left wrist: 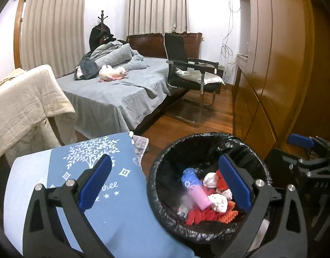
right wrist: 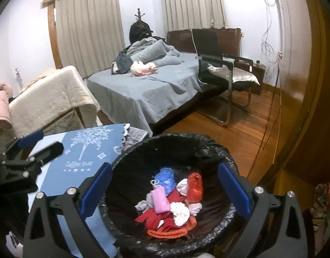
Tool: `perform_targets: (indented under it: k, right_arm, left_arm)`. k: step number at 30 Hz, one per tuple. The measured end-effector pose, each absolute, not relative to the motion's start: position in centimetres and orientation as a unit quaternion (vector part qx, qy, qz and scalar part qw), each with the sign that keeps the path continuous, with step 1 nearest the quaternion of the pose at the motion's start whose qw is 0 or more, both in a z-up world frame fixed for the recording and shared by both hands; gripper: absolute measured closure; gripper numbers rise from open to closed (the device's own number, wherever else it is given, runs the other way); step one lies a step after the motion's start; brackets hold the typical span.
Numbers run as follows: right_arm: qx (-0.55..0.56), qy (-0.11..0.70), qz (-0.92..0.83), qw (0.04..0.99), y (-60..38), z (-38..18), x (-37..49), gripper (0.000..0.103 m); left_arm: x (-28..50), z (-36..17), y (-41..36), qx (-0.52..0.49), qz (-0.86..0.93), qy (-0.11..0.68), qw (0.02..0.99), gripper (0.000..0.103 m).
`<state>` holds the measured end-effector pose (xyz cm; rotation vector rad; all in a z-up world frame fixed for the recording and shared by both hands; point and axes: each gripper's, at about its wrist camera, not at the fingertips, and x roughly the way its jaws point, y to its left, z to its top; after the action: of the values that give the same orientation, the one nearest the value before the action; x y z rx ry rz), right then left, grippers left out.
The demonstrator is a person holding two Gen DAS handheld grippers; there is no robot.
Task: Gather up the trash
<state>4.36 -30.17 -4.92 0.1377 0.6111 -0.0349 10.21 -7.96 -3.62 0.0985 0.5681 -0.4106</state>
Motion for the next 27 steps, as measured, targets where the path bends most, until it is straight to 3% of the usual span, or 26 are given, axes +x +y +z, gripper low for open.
perform_targets:
  k: [27]
  right_arm:
    - [0.040, 0.277, 0.018, 0.960, -25.5, -1.3, 2.1, 0.006]
  left_arm:
    - [5.7, -0.5, -4.7, 0.031, -0.160, 0.247, 0.955, 0.006]
